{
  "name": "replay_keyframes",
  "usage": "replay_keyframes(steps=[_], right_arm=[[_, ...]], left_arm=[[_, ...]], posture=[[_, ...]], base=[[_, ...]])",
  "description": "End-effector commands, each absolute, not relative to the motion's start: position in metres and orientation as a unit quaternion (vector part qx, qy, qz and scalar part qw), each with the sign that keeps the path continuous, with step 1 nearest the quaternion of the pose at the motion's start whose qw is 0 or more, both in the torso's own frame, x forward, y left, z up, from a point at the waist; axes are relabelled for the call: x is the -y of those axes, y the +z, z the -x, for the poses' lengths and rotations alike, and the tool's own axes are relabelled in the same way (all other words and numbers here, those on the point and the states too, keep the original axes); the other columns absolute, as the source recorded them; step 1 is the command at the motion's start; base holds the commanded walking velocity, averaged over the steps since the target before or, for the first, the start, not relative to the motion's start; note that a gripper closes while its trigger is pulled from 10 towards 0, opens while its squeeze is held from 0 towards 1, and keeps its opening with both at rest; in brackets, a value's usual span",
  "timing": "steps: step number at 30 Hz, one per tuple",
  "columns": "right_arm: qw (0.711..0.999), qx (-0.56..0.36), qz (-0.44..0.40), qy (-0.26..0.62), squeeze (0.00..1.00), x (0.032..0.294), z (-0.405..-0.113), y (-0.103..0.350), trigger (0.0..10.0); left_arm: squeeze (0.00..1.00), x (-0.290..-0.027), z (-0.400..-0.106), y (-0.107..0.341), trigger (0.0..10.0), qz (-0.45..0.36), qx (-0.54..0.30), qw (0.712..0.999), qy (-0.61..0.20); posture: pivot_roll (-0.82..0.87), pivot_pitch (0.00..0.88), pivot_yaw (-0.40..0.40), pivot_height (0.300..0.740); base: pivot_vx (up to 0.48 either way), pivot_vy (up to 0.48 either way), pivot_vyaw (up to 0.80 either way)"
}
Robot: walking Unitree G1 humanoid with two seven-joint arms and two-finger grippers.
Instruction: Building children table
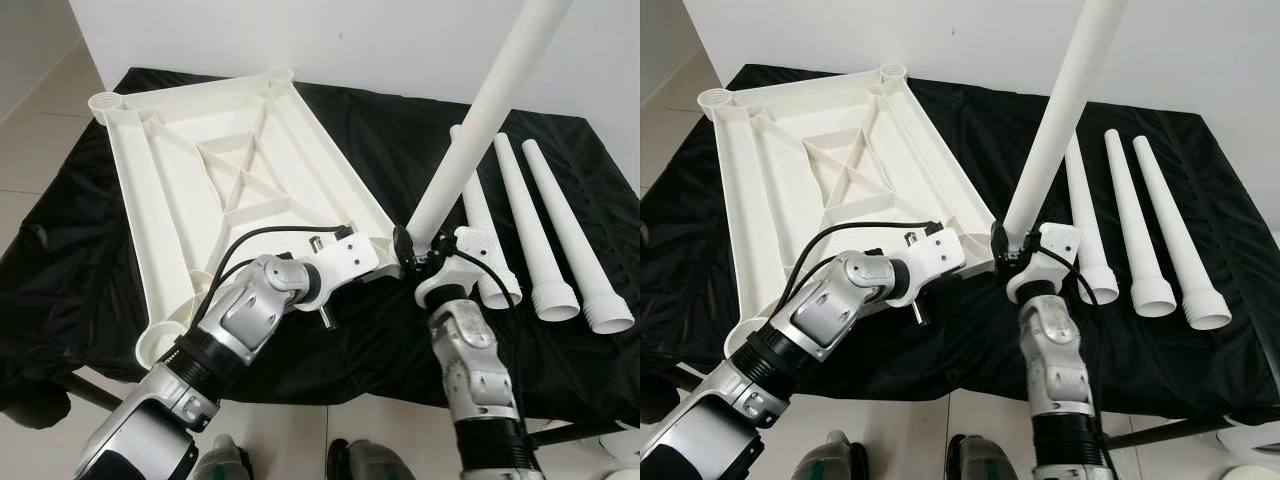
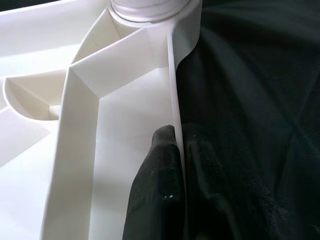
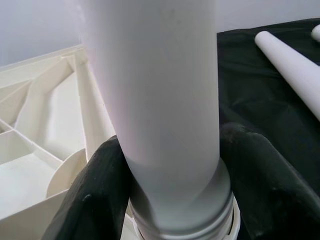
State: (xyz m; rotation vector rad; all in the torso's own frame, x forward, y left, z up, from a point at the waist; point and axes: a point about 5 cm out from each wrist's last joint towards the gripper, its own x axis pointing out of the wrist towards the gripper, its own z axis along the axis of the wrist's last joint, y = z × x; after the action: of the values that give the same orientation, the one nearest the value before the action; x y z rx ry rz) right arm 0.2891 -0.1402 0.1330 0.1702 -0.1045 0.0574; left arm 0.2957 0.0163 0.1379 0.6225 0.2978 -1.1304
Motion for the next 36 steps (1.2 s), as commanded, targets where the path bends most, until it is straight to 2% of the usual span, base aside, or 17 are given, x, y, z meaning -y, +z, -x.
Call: replay_keyframes(steps=[1, 6, 7, 9, 10, 24, 25, 26, 32, 36], right_arm=[[0.993, 0.050, -0.096, 0.056, 0.00, 0.116, -0.289, 0.137, 10.0], [0.992, 0.048, -0.102, 0.055, 0.00, 0.114, -0.288, 0.138, 10.0], [0.992, 0.050, -0.102, 0.054, 0.07, 0.116, -0.288, 0.139, 10.0], [0.992, 0.050, -0.102, 0.054, 0.07, 0.116, -0.288, 0.139, 10.0], [0.992, 0.051, -0.103, 0.052, 1.00, 0.117, -0.289, 0.140, 10.0], [0.993, 0.067, -0.070, 0.075, 1.00, 0.138, -0.292, 0.147, 10.0], [0.992, 0.065, -0.063, 0.087, 0.45, 0.143, -0.294, 0.147, 10.0], [0.992, 0.064, -0.058, 0.096, 0.00, 0.147, -0.295, 0.148, 10.0], [0.990, 0.063, -0.039, 0.123, 0.00, 0.159, -0.300, 0.150, 10.0], [0.981, 0.049, -0.005, 0.190, 0.00, 0.168, -0.303, 0.148, 10.0]], left_arm=[[0.00, -0.012, -0.290, 0.128, 10.0, -0.303, -0.150, 0.781, -0.525], [0.00, -0.013, -0.291, 0.129, 10.0, -0.303, -0.149, 0.783, -0.523], [0.00, -0.013, -0.291, 0.129, 10.0, -0.303, -0.149, 0.783, -0.522], [0.00, -0.013, -0.291, 0.129, 10.0, -0.303, -0.149, 0.783, -0.522], [0.00, -0.013, -0.291, 0.129, 10.0, -0.303, -0.149, 0.783, -0.522], [0.00, -0.012, -0.292, 0.130, 10.0, -0.302, -0.146, 0.785, -0.521], [0.00, -0.012, -0.292, 0.130, 10.0, -0.303, -0.146, 0.785, -0.521], [0.00, -0.012, -0.293, 0.130, 10.0, -0.303, -0.146, 0.785, -0.521], [0.00, -0.011, -0.293, 0.130, 10.0, -0.303, -0.145, 0.785, -0.521], [0.00, -0.011, -0.293, 0.130, 10.0, -0.303, -0.144, 0.785, -0.521]], posture=[[-0.04, 0.052, -0.046, 0.740], [-0.04, 0.051, -0.046, 0.740], [-0.04, 0.051, -0.046, 0.740], [-0.04, 0.051, -0.046, 0.740], [-0.04, 0.050, -0.045, 0.740], [-0.04, 0.045, -0.050, 0.740], [-0.04, 0.043, -0.050, 0.740], [-0.04, 0.043, -0.050, 0.740], [-0.04, 0.038, -0.051, 0.740], [-0.04, 0.031, -0.053, 0.740]], base=[[0.000, 0.000, 0.00], [0.000, 0.000, 0.00], [0.000, 0.000, 0.00], [0.000, 0.000, 0.00], [0.000, 0.000, 0.00], [0.000, 0.000, 0.00], [0.000, 0.000, 0.00], [0.000, 0.000, 0.00], [0.000, 0.000, 0.00], [0.000, 0.000, 0.00]])
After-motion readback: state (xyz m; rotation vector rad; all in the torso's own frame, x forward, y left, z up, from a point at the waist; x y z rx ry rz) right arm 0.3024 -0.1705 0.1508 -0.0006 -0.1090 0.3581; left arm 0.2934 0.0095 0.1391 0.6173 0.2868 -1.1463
